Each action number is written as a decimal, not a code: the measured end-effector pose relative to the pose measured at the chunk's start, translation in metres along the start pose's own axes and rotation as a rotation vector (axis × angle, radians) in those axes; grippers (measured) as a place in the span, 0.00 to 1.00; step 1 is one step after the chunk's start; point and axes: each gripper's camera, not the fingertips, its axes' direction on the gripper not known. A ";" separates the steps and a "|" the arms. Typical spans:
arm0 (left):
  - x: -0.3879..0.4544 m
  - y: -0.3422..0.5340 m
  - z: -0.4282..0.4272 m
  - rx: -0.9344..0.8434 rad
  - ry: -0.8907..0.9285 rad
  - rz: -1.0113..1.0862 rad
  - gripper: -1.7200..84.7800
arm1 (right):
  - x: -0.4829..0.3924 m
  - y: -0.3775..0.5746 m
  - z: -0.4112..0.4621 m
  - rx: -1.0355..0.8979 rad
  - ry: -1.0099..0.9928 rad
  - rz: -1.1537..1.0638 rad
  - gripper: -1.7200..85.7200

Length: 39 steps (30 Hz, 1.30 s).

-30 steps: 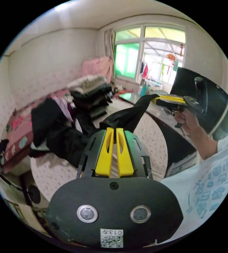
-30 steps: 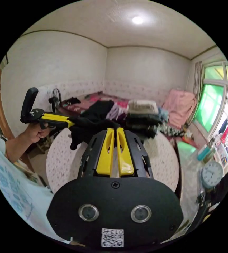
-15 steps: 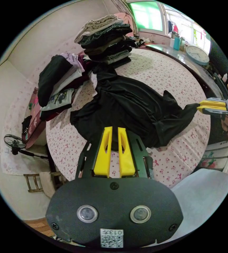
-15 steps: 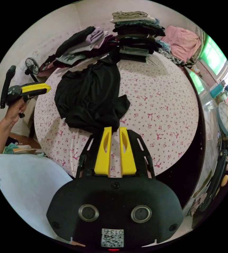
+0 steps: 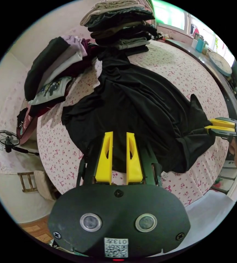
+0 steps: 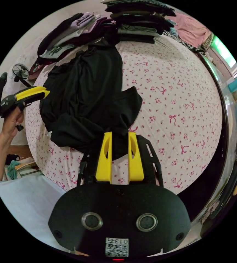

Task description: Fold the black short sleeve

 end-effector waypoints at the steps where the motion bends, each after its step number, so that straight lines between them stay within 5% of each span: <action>1: 0.001 0.000 0.006 -0.011 0.006 0.000 0.09 | 0.001 0.000 0.001 -0.005 -0.009 0.000 0.10; 10: 0.000 0.020 0.028 -0.053 0.045 0.031 0.02 | 0.011 0.011 -0.032 0.087 0.011 -0.020 0.06; 16: -0.030 0.049 -0.024 0.134 0.171 0.027 0.02 | 0.015 0.045 -0.110 0.347 -0.050 -0.081 0.05; 22: -0.033 0.113 -0.104 0.387 0.465 0.286 0.14 | -0.024 0.079 -0.163 0.530 -0.164 -0.260 0.05; 26: 0.001 0.132 -0.114 0.422 0.301 0.381 0.19 | -0.066 0.073 -0.144 0.472 -0.241 -0.366 0.05; 31: -0.014 0.129 -0.116 0.457 0.209 0.280 0.05 | -0.090 0.059 -0.141 0.448 -0.285 -0.411 0.05; 39: -0.187 0.163 -0.071 0.260 0.119 -0.132 0.03 | -0.058 0.031 -0.115 0.396 -0.162 -0.357 0.04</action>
